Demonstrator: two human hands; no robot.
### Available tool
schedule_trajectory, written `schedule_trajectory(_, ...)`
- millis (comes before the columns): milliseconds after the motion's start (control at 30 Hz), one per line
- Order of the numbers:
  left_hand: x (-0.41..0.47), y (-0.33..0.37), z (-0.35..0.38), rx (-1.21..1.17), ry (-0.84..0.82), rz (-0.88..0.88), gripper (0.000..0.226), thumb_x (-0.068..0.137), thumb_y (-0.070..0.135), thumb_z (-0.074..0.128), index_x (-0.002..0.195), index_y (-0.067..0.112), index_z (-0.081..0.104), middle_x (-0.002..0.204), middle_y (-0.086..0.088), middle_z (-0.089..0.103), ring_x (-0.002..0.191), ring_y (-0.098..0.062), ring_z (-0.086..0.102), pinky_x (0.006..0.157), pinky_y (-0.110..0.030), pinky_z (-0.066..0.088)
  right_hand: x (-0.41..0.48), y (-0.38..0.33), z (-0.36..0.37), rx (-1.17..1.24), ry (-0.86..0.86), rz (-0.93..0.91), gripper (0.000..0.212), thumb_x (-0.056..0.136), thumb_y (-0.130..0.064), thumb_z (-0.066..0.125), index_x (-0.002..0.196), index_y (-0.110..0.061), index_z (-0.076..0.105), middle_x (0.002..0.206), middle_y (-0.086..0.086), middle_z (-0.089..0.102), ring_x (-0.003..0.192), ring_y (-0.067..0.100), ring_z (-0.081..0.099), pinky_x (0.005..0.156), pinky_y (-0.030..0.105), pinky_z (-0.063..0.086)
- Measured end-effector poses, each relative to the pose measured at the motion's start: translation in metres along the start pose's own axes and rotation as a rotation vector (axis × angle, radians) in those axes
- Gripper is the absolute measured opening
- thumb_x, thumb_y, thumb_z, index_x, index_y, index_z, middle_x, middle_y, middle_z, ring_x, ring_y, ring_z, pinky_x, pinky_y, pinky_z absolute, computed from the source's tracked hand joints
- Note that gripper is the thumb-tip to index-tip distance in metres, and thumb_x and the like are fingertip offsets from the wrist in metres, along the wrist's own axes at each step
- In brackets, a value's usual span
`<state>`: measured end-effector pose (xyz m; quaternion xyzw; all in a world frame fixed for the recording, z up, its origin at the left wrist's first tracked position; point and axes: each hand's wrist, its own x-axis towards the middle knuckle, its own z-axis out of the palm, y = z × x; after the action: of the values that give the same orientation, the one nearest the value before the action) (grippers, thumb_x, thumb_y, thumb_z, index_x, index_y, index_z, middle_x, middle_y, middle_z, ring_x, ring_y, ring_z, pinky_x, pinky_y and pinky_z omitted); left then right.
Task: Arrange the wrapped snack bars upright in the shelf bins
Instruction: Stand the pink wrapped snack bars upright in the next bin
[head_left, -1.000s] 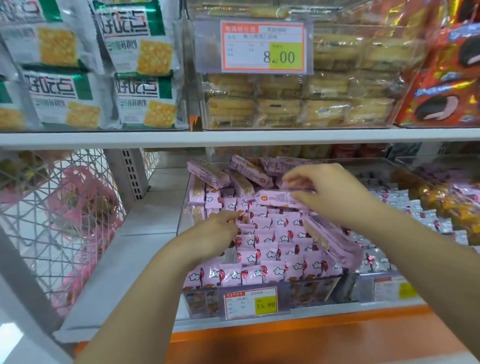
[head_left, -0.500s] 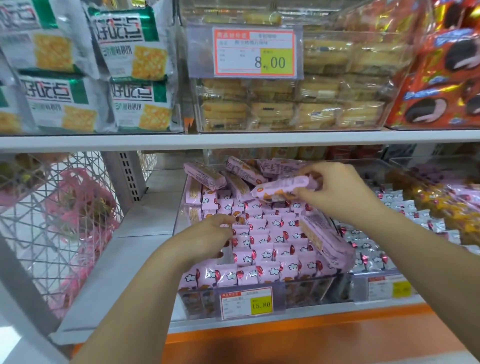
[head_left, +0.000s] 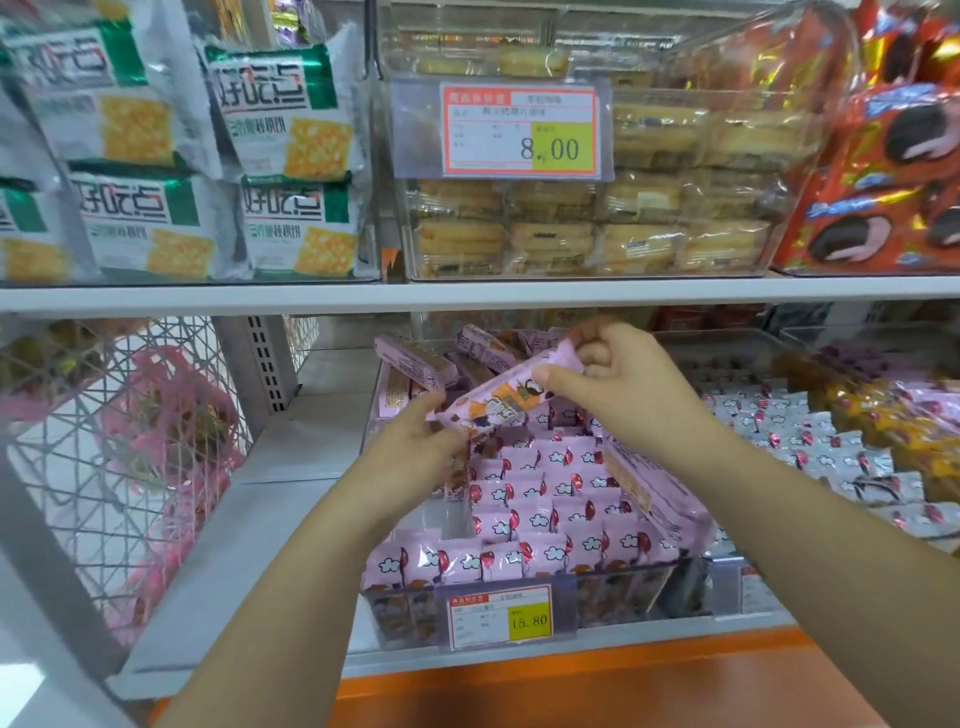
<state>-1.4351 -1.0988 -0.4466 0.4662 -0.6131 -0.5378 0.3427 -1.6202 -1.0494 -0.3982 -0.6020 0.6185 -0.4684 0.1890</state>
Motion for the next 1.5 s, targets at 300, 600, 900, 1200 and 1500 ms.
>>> schedule_trajectory(300, -0.011, 0.023, -0.007, -0.122, 0.356, 0.35, 0.032, 0.084, 0.018, 0.069, 0.11, 0.019, 0.052, 0.094, 0.015, 0.065, 0.078, -0.008, 0.066, 0.07, -0.03, 0.056, -0.013, 0.007, -0.015, 0.101, -0.03, 0.052, 0.022, 0.083, -0.029, 0.068, 0.101, -0.028, 0.055, 0.096, -0.011, 0.069, 0.088, 0.002, 0.065, 0.072, 0.016, 0.047)
schedule_trajectory(600, -0.006, 0.017, 0.01, 0.725, 0.352, 0.287, 0.033, 0.084, 0.019, 0.07, 0.115, 0.017, 0.059, 0.107, -0.011, 0.064, 0.062, -0.017, 0.049, 0.055, -0.027, 0.034, -0.045, 0.035, -0.05, 0.102, 0.016, 0.086, 0.011, 0.084, -0.022, 0.067, 0.094, -0.025, 0.063, 0.093, -0.002, 0.068, 0.082, 0.004, 0.065, 0.07, 0.015, 0.052)
schedule_trajectory(900, 0.017, 0.023, 0.036, 0.758, 0.179, 0.143, 0.025, 0.084, 0.032, 0.069, 0.093, 0.009, 0.063, 0.078, 0.002, 0.052, 0.06, -0.009, 0.044, 0.046, -0.011, 0.032, -0.059, 0.053, -0.061, -0.053, -0.192, -0.008, 0.017, 0.082, -0.028, 0.068, 0.098, -0.031, 0.064, 0.097, -0.019, 0.065, 0.09, -0.01, 0.058, 0.079, 0.01, 0.045)
schedule_trajectory(1200, 0.018, 0.018, 0.037, 0.375, 0.068, -0.151, 0.027, 0.091, 0.041, 0.057, 0.084, 0.016, 0.058, 0.093, -0.009, 0.058, 0.082, -0.025, 0.053, 0.089, -0.043, 0.05, -0.062, 0.056, -0.066, -0.085, -0.198, -0.049, 0.016, 0.085, -0.026, 0.066, 0.1, -0.031, 0.063, 0.099, -0.022, 0.063, 0.094, -0.017, 0.052, 0.075, -0.004, 0.036)
schedule_trajectory(1500, 0.027, 0.014, 0.04, 0.403, 0.089, -0.295, 0.056, 0.092, 0.042, 0.054, 0.133, 0.006, 0.042, 0.122, -0.008, 0.048, 0.107, -0.026, 0.052, 0.09, -0.038, 0.05, -0.062, 0.059, -0.065, -0.091, -0.211, -0.021, 0.017, 0.085, -0.03, 0.066, 0.101, -0.034, 0.064, 0.1, -0.022, 0.063, 0.093, -0.016, 0.054, 0.074, 0.005, 0.043)
